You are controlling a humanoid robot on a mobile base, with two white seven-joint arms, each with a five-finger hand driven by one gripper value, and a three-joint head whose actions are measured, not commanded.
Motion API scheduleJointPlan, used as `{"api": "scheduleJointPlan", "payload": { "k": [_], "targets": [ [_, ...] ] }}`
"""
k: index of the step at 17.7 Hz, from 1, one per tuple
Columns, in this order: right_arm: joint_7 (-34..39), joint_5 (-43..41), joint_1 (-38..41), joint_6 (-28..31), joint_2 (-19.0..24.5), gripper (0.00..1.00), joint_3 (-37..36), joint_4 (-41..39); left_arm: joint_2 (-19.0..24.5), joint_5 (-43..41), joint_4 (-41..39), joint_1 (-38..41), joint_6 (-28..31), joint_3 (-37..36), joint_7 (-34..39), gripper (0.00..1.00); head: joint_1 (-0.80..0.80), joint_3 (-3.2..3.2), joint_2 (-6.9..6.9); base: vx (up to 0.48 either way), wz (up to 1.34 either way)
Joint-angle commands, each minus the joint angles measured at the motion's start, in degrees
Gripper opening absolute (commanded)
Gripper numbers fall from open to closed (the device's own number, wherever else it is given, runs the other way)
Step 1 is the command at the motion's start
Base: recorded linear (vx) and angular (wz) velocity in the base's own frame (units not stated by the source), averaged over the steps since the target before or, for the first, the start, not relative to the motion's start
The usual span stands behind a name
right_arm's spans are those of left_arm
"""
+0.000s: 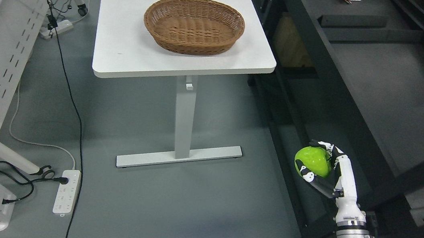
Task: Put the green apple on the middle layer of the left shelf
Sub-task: 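Carry the held apple toward the dark shelf while the robot turns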
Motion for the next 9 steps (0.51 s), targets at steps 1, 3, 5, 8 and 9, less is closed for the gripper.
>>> {"api": "scheduleJointPlan", "payload": {
  "k": [1,3,5,8,9],
  "targets": [
    [0.7,0.0,0.6,-0.1,-0.4,0.01,3.3,-0.1,1.0,0.0,0.0,0.0,0.0,0.0,0.0,1.00,0.00,0.00,0.00,-0.267,-0.55],
    [0.2,-0.1,0.4,-0.1,-0.4,0.02,2.5,-0.1,1.0,0.0,0.0,0.0,0.0,0.0,0.0,1.00,0.00,0.00,0.00,-0.274,-0.59],
    [-0.2,-0.2,-0.2,0.0,-0.4,0.02,0.0,-0.2,1.0,0.0,0.0,0.0,0.0,0.0,0.0,1.00,0.00,0.00,0.00,-0.219,-0.73],
    [-0.6,-0.2,-3.2,0.7,-0.4,0.02,-5.2,-0.5,1.0,0.0,0.0,0.0,0.0,0.0,0.0,1.00,0.00,0.00,0.00,-0.194,-0.83],
    [-0.6,-0.2,-4.3,1.4,-0.4,0.02,-6.5,-0.5,1.0,0.0,0.0,0.0,0.0,0.0,0.0,1.00,0.00,0.00,0.00,-0.161,-0.87]
  ]
}}
